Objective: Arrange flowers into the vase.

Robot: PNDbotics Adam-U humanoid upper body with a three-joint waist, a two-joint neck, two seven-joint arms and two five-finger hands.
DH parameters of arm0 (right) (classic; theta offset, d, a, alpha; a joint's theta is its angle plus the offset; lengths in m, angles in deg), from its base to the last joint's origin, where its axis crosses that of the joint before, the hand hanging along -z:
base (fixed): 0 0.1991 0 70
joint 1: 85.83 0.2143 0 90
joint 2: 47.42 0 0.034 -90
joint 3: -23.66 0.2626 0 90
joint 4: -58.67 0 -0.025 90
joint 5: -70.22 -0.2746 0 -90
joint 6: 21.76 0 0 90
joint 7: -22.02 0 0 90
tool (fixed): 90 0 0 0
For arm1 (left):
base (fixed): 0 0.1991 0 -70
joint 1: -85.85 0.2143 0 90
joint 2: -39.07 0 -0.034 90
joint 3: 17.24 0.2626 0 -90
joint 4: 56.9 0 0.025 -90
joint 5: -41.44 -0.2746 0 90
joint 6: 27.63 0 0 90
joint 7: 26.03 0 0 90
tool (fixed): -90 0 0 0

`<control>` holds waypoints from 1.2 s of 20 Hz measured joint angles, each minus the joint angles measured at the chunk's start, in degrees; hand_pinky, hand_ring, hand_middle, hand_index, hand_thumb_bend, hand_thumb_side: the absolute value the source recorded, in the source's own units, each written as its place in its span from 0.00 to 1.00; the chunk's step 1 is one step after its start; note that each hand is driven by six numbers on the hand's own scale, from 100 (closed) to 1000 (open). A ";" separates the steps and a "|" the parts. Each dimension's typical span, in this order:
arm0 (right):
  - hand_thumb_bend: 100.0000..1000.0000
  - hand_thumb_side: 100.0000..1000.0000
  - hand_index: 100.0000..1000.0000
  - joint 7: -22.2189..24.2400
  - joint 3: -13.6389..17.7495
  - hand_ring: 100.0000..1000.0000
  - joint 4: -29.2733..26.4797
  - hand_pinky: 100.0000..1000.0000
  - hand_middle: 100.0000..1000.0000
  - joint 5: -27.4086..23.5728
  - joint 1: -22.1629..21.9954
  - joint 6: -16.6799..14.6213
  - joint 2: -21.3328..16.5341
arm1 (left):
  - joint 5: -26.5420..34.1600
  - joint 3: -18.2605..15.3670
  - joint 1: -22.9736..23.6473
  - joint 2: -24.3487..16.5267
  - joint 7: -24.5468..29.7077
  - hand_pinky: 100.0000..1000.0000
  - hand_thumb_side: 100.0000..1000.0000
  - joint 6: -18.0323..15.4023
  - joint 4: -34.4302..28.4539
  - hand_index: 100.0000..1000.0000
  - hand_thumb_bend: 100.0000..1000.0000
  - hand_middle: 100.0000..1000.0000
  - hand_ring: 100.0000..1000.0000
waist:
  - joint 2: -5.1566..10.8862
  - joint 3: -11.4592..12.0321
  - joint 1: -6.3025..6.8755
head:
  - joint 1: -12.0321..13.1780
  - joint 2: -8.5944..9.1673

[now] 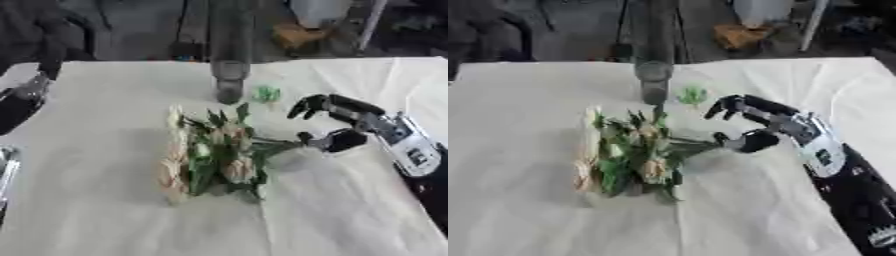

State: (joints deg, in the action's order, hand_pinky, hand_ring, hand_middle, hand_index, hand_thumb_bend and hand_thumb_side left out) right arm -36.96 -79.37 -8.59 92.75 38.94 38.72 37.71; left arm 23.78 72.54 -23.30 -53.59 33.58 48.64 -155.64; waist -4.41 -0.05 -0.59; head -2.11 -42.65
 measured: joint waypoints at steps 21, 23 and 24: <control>0.19 0.18 0.82 -3.61 -0.63 0.85 4.87 0.72 0.75 9.72 1.10 -3.51 2.94 | 0.21 0.33 0.00 0.50 0.09 0.54 0.25 0.04 0.00 0.32 0.72 0.41 0.38 | 0.01 0.44 0.19 | -0.56 0.00; 0.19 0.18 0.82 -4.09 -0.73 0.85 5.39 0.72 0.75 10.98 1.25 -3.92 3.29 | 0.23 0.33 0.00 0.50 0.09 0.54 0.25 0.04 0.00 0.32 0.72 0.41 0.38 | 0.01 0.50 0.22 | -0.57 0.00; 0.20 0.19 0.82 -4.33 -0.73 0.85 5.59 0.72 0.75 11.44 1.41 -4.09 3.48 | 0.23 0.33 0.00 0.51 0.10 0.54 0.25 0.04 0.00 0.32 0.72 0.41 0.38 | 0.01 0.53 0.23 | -0.58 0.00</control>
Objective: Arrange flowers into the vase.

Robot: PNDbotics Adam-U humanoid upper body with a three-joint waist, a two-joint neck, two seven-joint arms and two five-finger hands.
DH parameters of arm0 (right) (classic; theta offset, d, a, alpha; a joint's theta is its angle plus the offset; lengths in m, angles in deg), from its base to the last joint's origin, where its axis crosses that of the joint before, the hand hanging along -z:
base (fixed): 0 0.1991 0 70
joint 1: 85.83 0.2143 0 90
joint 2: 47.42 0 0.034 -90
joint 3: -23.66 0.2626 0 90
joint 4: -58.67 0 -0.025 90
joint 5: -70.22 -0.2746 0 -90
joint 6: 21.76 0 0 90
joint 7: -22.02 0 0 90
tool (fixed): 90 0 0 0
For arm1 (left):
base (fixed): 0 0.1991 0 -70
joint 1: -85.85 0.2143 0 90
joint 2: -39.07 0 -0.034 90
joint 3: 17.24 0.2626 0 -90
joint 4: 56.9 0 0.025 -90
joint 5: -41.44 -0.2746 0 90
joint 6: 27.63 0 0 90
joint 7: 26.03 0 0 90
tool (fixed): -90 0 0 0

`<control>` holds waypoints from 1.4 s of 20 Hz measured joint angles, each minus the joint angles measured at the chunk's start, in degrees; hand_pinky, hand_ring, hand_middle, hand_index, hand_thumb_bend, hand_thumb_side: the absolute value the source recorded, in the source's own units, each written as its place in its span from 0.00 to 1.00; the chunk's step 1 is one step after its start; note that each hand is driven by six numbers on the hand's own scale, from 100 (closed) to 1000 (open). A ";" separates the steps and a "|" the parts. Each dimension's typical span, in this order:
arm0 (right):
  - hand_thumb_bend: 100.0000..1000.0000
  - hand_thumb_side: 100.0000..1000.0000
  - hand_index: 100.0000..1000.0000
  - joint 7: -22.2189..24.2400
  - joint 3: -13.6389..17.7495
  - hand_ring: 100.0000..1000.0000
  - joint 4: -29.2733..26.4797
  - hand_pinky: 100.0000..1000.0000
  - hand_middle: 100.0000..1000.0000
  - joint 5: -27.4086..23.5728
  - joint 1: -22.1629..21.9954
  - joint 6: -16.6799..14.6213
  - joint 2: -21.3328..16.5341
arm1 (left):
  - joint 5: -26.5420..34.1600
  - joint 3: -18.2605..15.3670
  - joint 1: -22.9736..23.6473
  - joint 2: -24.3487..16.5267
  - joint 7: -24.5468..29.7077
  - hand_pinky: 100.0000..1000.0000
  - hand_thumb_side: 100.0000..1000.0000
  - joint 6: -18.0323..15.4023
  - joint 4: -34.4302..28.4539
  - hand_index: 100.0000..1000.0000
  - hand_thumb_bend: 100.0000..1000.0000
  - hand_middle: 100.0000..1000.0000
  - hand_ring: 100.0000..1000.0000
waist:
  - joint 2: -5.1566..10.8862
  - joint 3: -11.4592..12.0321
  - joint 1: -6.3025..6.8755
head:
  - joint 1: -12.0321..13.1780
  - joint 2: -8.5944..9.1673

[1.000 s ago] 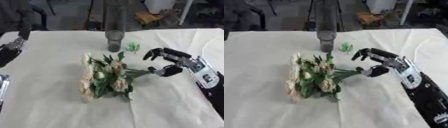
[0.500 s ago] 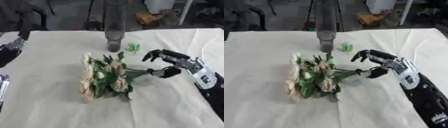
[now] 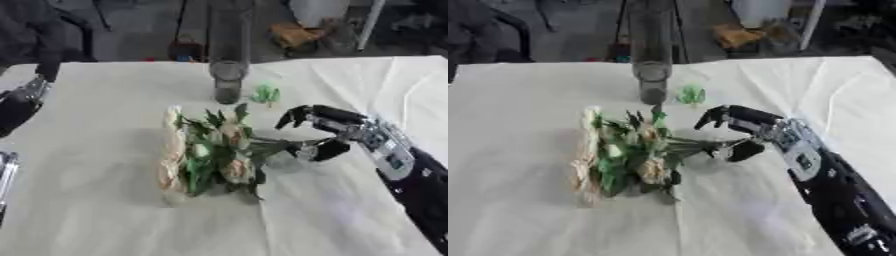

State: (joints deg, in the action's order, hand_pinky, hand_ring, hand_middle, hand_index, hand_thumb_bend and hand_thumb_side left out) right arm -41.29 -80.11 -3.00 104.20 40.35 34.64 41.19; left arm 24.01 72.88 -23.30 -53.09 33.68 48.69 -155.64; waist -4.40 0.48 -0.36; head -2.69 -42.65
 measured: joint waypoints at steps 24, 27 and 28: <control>0.20 0.20 0.83 -0.79 -1.06 0.85 0.98 0.71 0.75 3.70 1.02 -1.47 2.06 | 0.02 0.03 -0.01 0.03 0.14 0.54 0.25 -0.12 0.00 0.32 0.72 0.41 0.38 | 0.08 0.26 -0.06 | -0.21 0.00; 0.20 0.20 0.83 -0.86 -1.06 0.85 1.36 0.71 0.75 4.32 0.57 -1.55 2.06 | 0.02 0.03 -0.01 0.03 0.14 0.54 0.25 -0.12 0.00 0.32 0.72 0.41 0.38 | 0.08 0.24 -0.03 | -0.21 0.00; 0.20 0.20 0.83 -0.93 -1.06 0.85 1.52 0.71 0.75 4.54 0.56 -1.62 2.06 | 0.02 0.03 -0.01 0.03 0.14 0.54 0.25 -0.12 0.00 0.32 0.72 0.41 0.38 | 0.08 0.22 -0.02 | -0.21 0.00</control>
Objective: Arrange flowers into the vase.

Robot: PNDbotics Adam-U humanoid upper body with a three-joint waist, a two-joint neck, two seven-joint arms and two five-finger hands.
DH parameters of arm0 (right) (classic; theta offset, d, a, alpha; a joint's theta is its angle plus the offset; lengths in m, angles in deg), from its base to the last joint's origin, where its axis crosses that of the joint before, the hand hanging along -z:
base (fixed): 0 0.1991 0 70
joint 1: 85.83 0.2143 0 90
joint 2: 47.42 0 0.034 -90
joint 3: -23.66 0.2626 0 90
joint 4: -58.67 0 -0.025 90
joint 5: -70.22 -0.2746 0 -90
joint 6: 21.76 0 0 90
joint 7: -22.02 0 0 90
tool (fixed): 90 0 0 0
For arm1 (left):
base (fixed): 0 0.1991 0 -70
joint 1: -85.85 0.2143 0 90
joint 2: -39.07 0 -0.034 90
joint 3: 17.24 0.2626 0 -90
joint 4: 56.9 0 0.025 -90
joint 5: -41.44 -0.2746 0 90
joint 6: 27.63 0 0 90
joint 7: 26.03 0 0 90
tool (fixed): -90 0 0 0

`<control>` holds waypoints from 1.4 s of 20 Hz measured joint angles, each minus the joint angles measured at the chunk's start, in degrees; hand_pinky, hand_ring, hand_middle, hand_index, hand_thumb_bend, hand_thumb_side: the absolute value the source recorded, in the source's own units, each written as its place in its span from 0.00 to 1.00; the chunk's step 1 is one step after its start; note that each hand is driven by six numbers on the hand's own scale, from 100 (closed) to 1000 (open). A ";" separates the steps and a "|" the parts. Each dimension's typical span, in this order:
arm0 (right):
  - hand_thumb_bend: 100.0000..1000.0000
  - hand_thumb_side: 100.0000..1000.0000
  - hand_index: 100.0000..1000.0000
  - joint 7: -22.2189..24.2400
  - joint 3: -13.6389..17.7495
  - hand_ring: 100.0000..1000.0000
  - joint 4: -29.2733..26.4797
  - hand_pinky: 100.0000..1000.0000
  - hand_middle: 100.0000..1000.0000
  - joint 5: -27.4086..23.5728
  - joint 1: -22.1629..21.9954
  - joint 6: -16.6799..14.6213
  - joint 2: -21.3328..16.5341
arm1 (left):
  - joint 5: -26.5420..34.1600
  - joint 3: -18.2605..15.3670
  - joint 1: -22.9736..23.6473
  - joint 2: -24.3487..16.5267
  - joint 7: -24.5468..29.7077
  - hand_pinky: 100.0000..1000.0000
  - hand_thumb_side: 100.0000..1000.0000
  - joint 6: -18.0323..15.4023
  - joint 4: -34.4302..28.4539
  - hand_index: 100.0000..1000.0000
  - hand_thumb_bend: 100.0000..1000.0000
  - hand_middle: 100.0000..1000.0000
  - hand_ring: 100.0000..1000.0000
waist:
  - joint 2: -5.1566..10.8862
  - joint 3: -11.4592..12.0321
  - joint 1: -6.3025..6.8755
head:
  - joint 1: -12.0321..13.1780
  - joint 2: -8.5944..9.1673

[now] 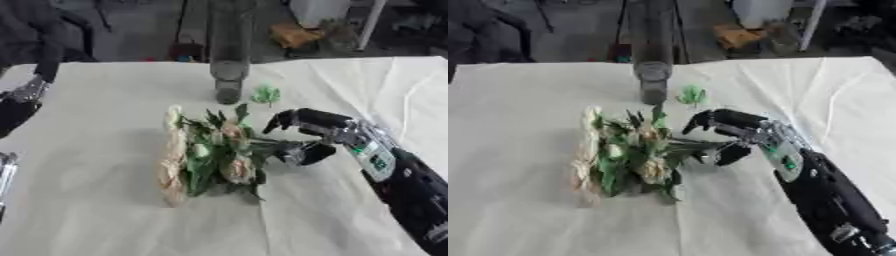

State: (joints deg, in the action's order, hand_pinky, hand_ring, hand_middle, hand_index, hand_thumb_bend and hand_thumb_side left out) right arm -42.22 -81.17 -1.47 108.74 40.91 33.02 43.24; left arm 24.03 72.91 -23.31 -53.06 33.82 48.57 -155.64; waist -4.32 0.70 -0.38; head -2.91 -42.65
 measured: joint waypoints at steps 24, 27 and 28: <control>0.20 0.19 0.83 -5.02 2.18 0.82 3.73 0.70 0.74 6.53 -0.04 0.75 1.61 | 0.24 0.21 -0.01 0.47 0.02 0.54 0.25 0.02 0.00 0.32 0.72 0.41 0.38 | -0.09 0.04 0.70 | -0.46 0.01; 0.20 0.19 0.81 -5.61 2.49 0.81 4.07 0.68 0.72 7.35 0.09 0.77 2.00 | 0.24 0.27 -0.01 0.47 0.02 0.54 0.25 0.02 0.00 0.32 0.72 0.41 0.38 | -0.10 0.04 0.70 | -0.52 0.01; 0.20 0.19 0.81 -5.84 2.50 0.81 4.09 0.68 0.72 7.63 0.10 0.79 2.05 | 0.25 0.28 -0.01 0.47 0.02 0.54 0.25 0.02 0.00 0.32 0.72 0.41 0.38 | -0.10 0.04 0.71 | -0.53 0.01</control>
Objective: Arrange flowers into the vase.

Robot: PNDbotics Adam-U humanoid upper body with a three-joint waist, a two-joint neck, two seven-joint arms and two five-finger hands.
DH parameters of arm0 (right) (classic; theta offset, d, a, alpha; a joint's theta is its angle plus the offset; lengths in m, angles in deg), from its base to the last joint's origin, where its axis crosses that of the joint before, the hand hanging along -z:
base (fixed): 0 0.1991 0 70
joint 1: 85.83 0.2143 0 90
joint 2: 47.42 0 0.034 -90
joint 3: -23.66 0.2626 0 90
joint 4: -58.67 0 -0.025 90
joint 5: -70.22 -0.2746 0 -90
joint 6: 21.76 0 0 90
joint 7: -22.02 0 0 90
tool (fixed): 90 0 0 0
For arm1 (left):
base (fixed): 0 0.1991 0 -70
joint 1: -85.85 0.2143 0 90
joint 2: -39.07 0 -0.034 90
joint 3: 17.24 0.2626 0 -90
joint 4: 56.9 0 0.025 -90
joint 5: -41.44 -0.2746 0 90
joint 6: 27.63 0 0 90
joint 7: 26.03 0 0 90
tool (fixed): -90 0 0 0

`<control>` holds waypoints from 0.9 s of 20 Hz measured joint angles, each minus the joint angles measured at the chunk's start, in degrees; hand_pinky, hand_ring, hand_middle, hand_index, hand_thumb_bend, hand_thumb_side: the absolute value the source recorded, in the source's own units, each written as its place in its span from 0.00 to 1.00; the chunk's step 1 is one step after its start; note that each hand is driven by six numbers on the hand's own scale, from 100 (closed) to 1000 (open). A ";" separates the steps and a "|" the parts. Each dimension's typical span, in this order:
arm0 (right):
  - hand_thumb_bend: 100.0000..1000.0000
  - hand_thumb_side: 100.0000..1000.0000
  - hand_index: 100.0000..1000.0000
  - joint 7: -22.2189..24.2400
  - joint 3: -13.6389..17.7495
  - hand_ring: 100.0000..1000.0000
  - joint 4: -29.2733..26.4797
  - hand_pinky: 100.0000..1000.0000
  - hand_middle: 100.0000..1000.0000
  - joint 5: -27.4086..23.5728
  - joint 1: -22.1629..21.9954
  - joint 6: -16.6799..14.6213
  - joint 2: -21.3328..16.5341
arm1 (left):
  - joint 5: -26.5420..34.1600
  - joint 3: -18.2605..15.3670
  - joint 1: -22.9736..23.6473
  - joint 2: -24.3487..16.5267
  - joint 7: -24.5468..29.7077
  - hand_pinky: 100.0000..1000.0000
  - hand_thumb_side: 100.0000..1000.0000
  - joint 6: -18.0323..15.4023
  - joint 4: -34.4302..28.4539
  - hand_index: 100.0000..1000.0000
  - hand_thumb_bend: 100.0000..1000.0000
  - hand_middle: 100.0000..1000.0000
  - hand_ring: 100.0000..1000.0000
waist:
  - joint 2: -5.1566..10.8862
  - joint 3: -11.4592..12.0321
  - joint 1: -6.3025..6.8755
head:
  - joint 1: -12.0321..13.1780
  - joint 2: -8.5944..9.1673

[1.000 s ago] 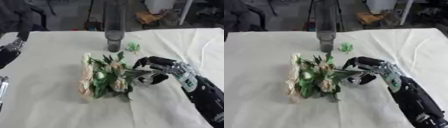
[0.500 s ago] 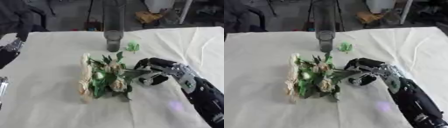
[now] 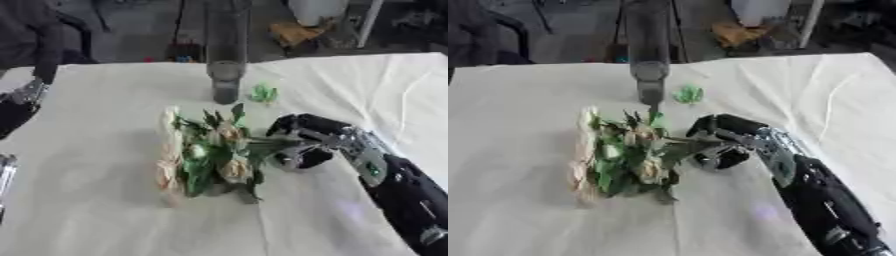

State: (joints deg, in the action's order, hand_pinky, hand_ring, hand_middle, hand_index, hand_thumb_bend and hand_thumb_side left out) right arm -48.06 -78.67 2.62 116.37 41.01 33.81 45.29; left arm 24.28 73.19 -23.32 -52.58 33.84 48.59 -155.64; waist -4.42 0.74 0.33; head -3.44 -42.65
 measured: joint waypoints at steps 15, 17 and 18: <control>0.21 0.16 0.41 -4.22 0.02 0.44 0.28 0.19 0.31 3.60 0.53 0.84 1.41 | 0.04 0.01 -0.01 0.01 0.02 0.54 0.25 0.01 0.00 0.32 0.72 0.41 0.38 | -0.14 0.22 0.02 | -0.17 0.00; 0.21 0.15 0.36 -5.39 0.02 0.40 0.28 0.12 0.26 3.87 0.49 1.11 1.56 | 0.04 0.01 -0.01 0.01 0.03 0.54 0.25 0.01 0.00 0.32 0.72 0.41 0.38 | -0.16 0.30 0.03 | -0.17 0.00; 0.21 0.15 0.34 -6.07 0.02 0.39 0.28 0.11 0.25 4.04 0.46 1.29 1.65 | 0.04 0.01 -0.01 0.01 0.03 0.54 0.25 0.01 0.00 0.32 0.72 0.41 0.38 | -0.18 0.30 0.04 | -0.17 0.00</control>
State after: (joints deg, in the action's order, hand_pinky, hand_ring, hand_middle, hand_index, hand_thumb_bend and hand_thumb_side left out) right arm -54.13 -78.65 2.90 120.41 41.46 35.10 46.94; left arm 24.32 73.20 -23.33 -52.58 33.87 48.60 -155.64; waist -4.60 1.05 0.37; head -3.61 -42.65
